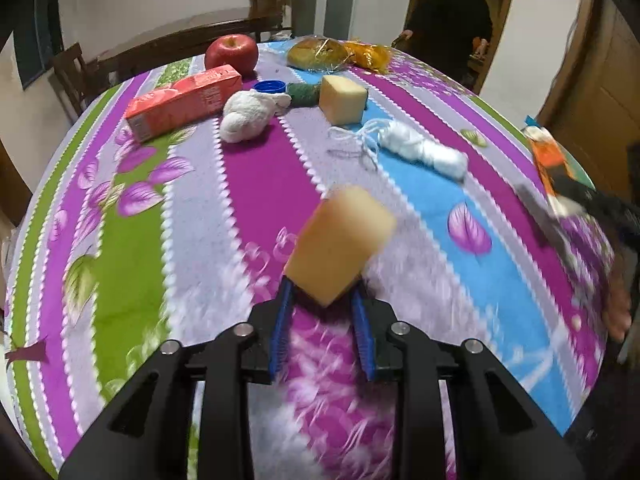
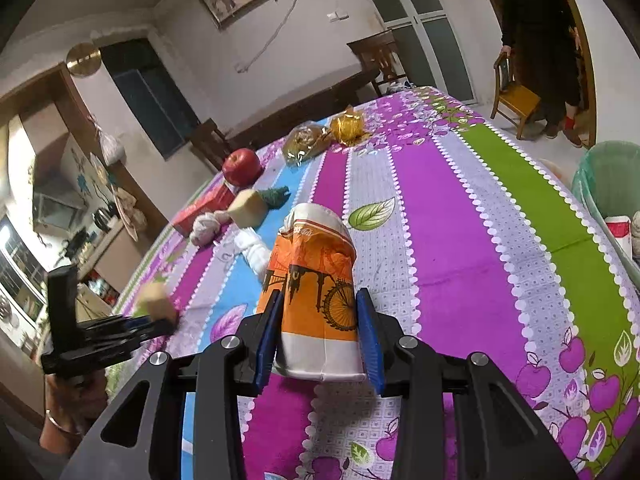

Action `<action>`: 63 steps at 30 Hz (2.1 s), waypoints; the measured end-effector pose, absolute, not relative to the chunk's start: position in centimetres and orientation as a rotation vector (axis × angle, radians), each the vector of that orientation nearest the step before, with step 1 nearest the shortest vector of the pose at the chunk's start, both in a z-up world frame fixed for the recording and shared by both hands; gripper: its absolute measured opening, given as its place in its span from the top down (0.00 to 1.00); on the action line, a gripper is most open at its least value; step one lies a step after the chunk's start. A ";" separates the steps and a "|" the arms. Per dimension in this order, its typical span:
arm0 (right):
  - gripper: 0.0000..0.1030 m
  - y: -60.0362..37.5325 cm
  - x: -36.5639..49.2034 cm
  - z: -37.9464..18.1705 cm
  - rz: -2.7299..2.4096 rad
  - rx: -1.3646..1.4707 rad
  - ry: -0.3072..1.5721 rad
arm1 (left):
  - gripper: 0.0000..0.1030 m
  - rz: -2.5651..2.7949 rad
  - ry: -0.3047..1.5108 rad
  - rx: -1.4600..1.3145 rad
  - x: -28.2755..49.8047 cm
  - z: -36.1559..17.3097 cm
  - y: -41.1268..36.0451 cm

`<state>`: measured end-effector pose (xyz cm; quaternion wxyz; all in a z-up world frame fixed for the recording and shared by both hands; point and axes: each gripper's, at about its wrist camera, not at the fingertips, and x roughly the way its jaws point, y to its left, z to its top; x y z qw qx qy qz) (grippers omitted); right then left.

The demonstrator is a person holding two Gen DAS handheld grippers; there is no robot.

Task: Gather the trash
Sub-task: 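Grasp the tan cake block with the left tool while the right tool holds the cup, then carry the paper cup and cake block over the green bin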

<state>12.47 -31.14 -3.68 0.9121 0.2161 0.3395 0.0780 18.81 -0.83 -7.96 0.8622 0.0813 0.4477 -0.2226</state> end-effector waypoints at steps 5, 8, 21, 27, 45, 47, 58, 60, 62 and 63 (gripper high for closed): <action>0.63 -30.4 13.2 -4.1 0.146 0.409 0.755 | 0.33 -0.446 0.911 0.207 18.6 -8.4 -1.2; 0.63 -30.0 13.5 -4.3 0.138 0.388 0.769 | 0.32 -0.467 0.913 0.178 18.9 -8.3 -1.2; 0.63 -30.1 13.4 -4.4 0.136 0.383 0.771 | 0.32 -0.445 0.914 0.147 17.7 -7.4 1.6; 0.63 -30.1 13.2 -4.5 0.143 0.377 0.772 | 0.67 -0.459 0.920 0.215 17.5 -8.0 1.3; 0.63 -30.0 13.1 -4.1 0.150 0.364 0.758 | 0.75 -0.474 0.855 0.147 16.8 -6.0 -1.0; 0.63 -30.1 13.0 -4.1 0.151 0.365 0.757 | 0.75 -0.480 0.852 0.143 16.8 -5.8 -1.4; 0.63 -30.0 12.8 -3.9 0.157 0.353 0.744 | 0.75 -0.495 0.859 0.148 16.8 -5.8 -3.5; 0.63 -30.1 12.6 -3.9 0.157 0.354 0.741 | 0.75 -0.498 0.861 0.139 16.9 -5.7 -3.7; 0.63 -30.1 12.5 -3.9 0.157 0.352 0.740 | 0.75 -0.501 0.858 0.137 16.8 -5.5 -4.1; 0.63 -30.0 12.5 -3.9 0.159 0.350 0.739 | 0.75 -0.508 0.854 0.136 16.7 -5.4 -4.4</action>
